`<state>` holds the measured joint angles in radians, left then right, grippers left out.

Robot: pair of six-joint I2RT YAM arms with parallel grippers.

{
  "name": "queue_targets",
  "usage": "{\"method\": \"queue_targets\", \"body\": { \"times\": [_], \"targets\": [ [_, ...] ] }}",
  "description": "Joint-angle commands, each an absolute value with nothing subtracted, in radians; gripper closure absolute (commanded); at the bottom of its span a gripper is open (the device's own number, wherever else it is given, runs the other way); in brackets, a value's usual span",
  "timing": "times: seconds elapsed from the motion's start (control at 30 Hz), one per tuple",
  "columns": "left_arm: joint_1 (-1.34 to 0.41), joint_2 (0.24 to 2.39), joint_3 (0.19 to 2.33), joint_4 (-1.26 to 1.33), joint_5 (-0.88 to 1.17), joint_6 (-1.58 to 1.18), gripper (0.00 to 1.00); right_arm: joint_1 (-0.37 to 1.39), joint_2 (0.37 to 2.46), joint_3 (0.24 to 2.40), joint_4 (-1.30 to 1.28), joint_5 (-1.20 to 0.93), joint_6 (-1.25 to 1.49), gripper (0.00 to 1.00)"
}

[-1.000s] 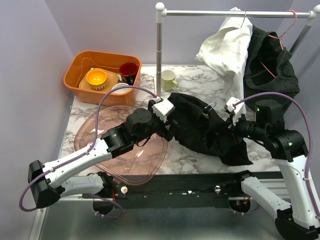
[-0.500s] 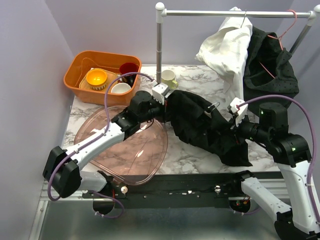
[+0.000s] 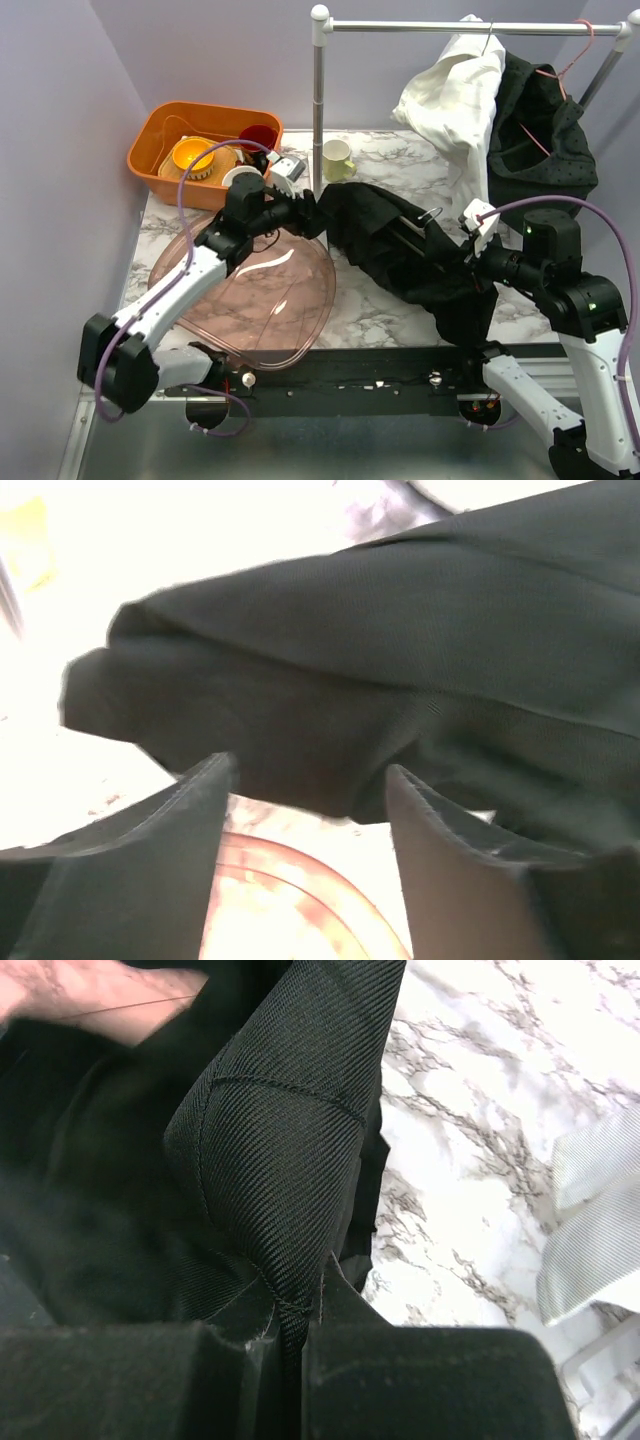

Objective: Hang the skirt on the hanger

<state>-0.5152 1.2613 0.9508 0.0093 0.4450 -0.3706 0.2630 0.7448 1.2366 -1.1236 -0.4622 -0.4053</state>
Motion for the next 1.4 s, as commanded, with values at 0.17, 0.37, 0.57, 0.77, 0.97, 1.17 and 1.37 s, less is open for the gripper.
{"method": "queue_targets", "body": {
  "times": [0.17, 0.37, 0.57, 0.77, 0.97, 1.17, 1.37],
  "targets": [
    [-0.528, 0.917, 1.040, -0.112, 0.573, -0.192, 0.10, 0.256, 0.758, 1.189, -1.055, -0.463, -0.474, 0.99],
    [-0.805, 1.090, 1.273, -0.281, 0.545, 0.053, 0.07, 0.256, 0.799, 1.170, -1.083, -0.557, -0.512, 0.99],
    [-0.942, 1.298, 1.483, -0.374, 0.543, 0.159, 0.02, 0.256, 0.793, 1.163, -1.094, -0.626, -0.529, 0.99],
    [-0.957, 1.422, 1.566, -0.374, 0.563, 0.170, 0.04, 0.258, 0.775, 1.147, -1.106, -0.661, -0.543, 1.00],
    [-0.960, 1.492, 1.617, -0.328, 0.609, 0.098, 0.15, 0.259, 0.764, 1.129, -1.104, -0.686, -0.545, 0.99],
    [-0.963, 1.539, 1.661, -0.333, 0.670, 0.057, 0.36, 0.259, 0.758, 1.115, -1.092, -0.701, -0.538, 0.99],
    [-0.960, 1.563, 1.706, -0.416, 0.727, 0.138, 0.95, 0.258, 0.741, 1.117, -1.107, -0.758, -0.561, 0.99]
  ]
}}
